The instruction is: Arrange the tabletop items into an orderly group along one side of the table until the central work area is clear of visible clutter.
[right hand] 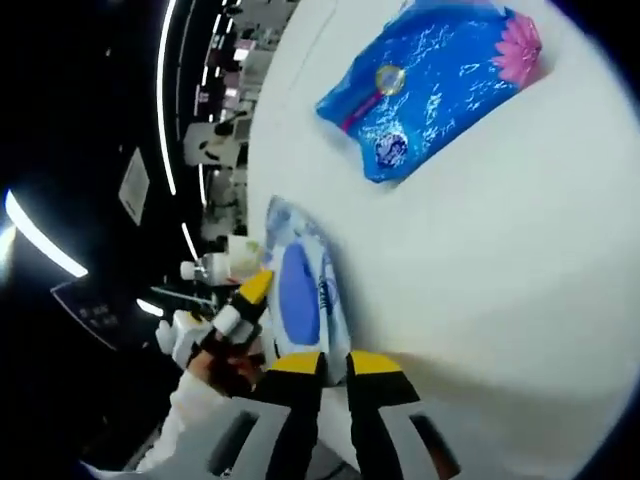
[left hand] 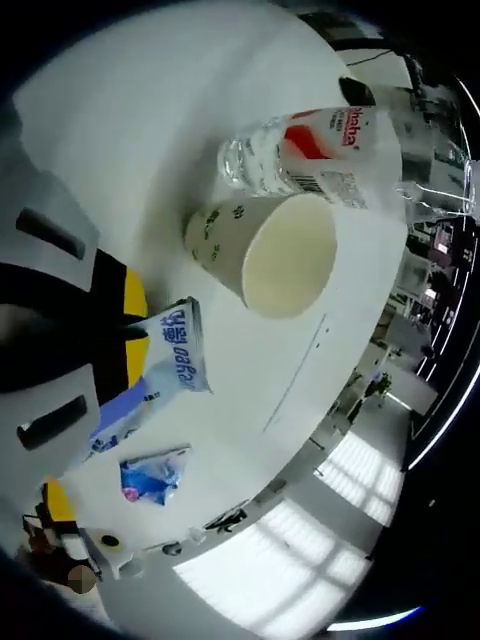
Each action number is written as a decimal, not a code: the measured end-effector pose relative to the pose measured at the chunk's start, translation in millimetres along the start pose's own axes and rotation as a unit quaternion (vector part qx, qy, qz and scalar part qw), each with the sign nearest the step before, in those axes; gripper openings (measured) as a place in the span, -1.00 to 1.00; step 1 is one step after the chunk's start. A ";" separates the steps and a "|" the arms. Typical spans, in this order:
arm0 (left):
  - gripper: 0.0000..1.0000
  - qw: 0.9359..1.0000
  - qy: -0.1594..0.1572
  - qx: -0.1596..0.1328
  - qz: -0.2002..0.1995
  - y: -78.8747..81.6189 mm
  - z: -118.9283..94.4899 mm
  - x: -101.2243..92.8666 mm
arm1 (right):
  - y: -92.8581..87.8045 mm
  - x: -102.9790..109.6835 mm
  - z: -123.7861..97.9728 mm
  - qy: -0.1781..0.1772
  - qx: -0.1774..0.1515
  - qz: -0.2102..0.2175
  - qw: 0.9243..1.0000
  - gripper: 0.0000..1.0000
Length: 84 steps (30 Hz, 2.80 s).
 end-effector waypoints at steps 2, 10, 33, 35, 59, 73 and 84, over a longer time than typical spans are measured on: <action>-1.00 1.000 -0.007 -0.007 -0.014 0.4 -6.3 -4.0 | 4.8 1.0 -4.5 0.003 -0.013 0.011 1.000 -0.95; -1.00 0.995 -0.046 -0.043 -0.072 -1.7 -43.3 -29.0 | 34.2 11.2 -24.7 0.015 -0.067 0.009 0.998 -1.00; -1.00 0.973 0.053 -0.095 -0.201 -75.1 -121.2 -4.4 | 25.6 25.1 20.2 -0.009 -0.007 -0.127 0.992 -0.95; -1.00 0.975 0.060 -0.090 -0.197 -78.8 -119.6 -3.3 | 28.6 20.4 20.4 -0.020 -0.024 -0.148 0.988 -0.91; -0.99 0.982 0.058 -0.086 -0.160 -93.4 -114.9 -0.7 | -34.2 -15.7 10.8 -0.069 0.108 -0.181 0.975 -0.95; -0.92 0.985 0.040 -0.105 -0.128 -76.6 -116.9 25.4 | -33.3 -7.9 1.1 -0.065 0.102 -0.185 0.975 -1.00; -1.00 0.984 0.010 -0.129 -0.123 -42.5 -124.5 4.6 | 1.4 34.5 -6.2 -0.038 0.045 -0.254 0.965 -1.00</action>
Point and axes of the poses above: the point that each gripper's makers call its tool centre point, and the gripper's own axes: z roughly forward along the fingers, x roughly to its left, y roughly out of its top, the point moved 3 cm from there along -z, roughly backward along the fingers, and after that the axes turned 1 degree about -z, right-handed, at the moved point
